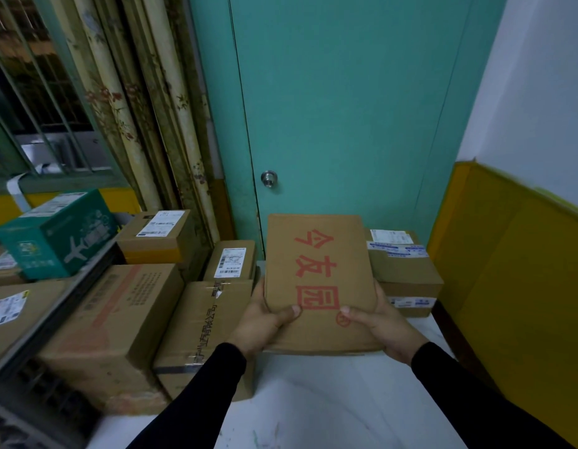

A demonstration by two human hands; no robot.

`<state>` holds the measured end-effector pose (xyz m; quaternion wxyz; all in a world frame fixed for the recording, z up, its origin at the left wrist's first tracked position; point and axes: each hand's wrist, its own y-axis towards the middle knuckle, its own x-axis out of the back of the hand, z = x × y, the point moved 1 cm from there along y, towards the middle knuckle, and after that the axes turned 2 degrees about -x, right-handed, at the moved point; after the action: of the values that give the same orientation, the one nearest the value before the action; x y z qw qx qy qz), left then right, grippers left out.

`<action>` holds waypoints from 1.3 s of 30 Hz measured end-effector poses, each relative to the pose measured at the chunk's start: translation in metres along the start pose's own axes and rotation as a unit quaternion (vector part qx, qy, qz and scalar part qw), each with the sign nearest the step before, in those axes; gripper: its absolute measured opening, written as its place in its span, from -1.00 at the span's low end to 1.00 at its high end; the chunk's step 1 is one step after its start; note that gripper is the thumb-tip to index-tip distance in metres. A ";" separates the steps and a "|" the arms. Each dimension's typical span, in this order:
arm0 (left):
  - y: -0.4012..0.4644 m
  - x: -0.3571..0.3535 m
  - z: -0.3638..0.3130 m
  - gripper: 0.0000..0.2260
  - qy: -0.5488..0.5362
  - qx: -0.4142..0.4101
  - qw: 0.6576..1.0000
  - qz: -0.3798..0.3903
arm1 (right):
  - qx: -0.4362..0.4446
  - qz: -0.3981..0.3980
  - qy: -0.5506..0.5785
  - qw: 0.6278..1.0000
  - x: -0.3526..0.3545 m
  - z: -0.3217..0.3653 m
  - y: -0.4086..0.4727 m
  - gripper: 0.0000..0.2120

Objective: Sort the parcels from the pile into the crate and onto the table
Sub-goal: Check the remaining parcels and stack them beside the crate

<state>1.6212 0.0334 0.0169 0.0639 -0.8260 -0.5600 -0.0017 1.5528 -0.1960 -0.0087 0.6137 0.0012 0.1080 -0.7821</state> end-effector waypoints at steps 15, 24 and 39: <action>0.005 0.003 -0.013 -0.33 -0.028 0.057 0.995 -0.071 | -0.008 -0.007 0.049 0.999 -0.003 0.019 0.014 -0.31; 0.010 -0.005 -0.014 -0.56 0.013 0.026 0.993 -0.112 | 0.024 -0.048 -0.012 0.998 -0.011 0.015 0.016 -0.43; 0.013 0.000 -0.016 -0.60 0.050 0.002 0.993 -0.106 | 0.012 -0.064 0.013 0.998 -0.019 0.026 0.012 -0.68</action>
<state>1.6349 0.0269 0.0318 0.0931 -0.7608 -0.6405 -0.0482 1.5725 -0.1852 0.0173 0.5611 0.0122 0.1068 -0.8207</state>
